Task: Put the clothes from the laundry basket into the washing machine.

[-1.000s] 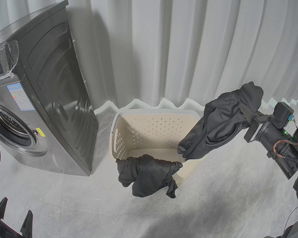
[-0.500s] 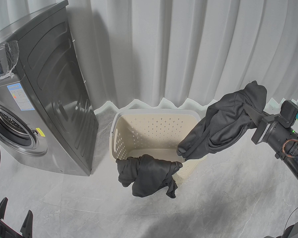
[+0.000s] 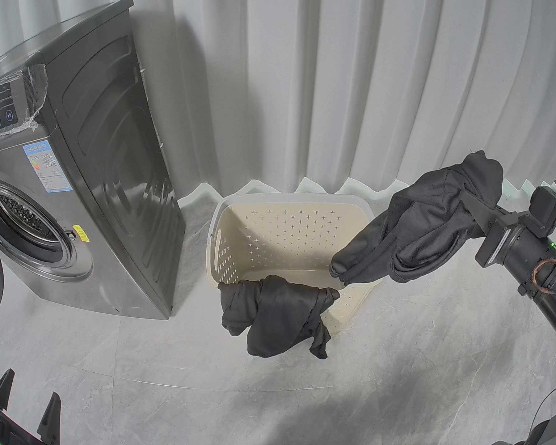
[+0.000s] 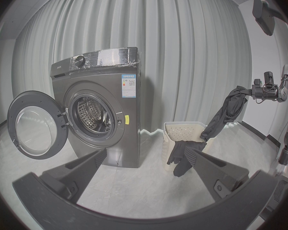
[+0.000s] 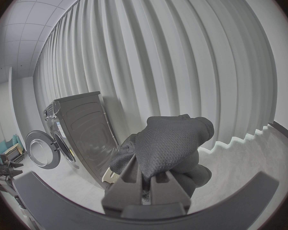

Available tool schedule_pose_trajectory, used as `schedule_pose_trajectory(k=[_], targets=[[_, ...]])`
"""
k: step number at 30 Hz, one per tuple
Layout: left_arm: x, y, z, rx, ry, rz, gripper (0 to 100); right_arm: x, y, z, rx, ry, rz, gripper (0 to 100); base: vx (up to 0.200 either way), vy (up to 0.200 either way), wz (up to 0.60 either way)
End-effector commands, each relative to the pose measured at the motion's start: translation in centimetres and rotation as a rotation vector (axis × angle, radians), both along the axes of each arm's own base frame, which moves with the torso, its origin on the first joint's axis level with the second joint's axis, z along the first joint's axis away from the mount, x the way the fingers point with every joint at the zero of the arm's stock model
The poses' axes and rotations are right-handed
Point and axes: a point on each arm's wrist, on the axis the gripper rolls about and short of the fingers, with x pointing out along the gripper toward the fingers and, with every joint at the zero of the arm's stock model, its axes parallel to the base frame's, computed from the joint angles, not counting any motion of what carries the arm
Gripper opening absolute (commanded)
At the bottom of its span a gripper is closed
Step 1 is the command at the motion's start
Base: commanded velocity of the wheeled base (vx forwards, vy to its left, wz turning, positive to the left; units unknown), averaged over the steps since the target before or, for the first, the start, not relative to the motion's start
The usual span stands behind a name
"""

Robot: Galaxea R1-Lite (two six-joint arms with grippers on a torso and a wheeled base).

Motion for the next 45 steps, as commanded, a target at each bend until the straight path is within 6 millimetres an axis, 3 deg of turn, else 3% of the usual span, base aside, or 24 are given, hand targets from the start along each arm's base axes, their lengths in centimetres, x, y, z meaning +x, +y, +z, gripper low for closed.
schedule_pose_trajectory(k=[1, 45], targets=[[-0.01, 0.0, -0.48, -0.001, -0.001, -0.001, 100, -0.06, 0.12, 0.01, 0.001, -0.001, 0.007, 0, 0.0, 0.2, 0.0], [-0.01, 0.0, -0.48, -0.004, -0.001, -0.001, 100, 0.01, 0.4, -0.68, 0.012, 0.034, 0.02, 0, 0.0, 0.2, 0.0]])
